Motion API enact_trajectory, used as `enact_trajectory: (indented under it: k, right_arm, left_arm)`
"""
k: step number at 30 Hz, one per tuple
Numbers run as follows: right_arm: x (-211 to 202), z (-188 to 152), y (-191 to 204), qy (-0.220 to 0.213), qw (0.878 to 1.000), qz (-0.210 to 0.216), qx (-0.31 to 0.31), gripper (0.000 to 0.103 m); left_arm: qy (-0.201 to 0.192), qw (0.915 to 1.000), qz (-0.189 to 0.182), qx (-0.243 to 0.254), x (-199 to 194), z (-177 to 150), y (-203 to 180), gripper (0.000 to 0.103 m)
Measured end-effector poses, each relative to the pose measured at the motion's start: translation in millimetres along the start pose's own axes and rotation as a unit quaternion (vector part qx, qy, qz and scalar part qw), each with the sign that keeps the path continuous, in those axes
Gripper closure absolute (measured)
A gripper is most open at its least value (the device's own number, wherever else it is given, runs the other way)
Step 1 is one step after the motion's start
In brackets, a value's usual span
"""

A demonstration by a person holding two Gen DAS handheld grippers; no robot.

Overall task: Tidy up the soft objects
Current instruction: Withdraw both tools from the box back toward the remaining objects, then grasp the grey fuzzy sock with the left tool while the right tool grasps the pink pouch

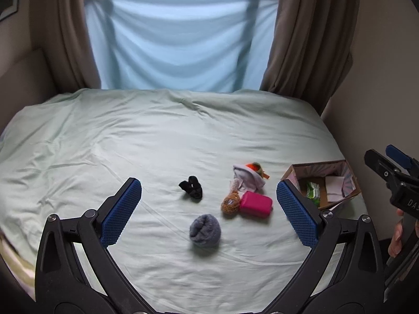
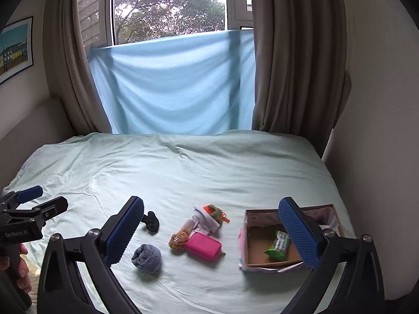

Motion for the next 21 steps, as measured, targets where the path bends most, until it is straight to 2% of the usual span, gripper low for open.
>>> enact_trajectory:
  k: [7, 12, 17, 21]
  right_arm:
    - [46, -48, 24, 0.011, 1.0, 0.011, -0.017, 0.0]
    - [93, -110, 30, 0.032, 0.999, 0.016, -0.039, 0.0]
    - [138, -169, 28, 0.06, 0.996, 0.039, -0.056, 0.0]
    - [177, -216, 25, 0.081, 0.993, 0.055, -0.069, 0.0]
  left_arm:
    - [0.024, 0.9991, -0.023, 0.025, 47, -46, 13, 0.0]
    - [0.052, 0.9977, -0.039, 0.021, 97, -105, 17, 0.0]
    - [0.084, 0.9947, -0.052, 0.025, 145, -166, 13, 0.0]
    - [0.108, 0.9925, -0.049, 0.03, 177, -210, 13, 0.0]
Point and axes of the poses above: each gripper's, at about its wrist camera, not at the fingertips, and x roughly the way its jaws point, y to its left, z to its top, the point moved 10 cm from there along x, roughly the way its jaws point, and after that the axes turned 13 degrees about -y, right-handed, at the moved point
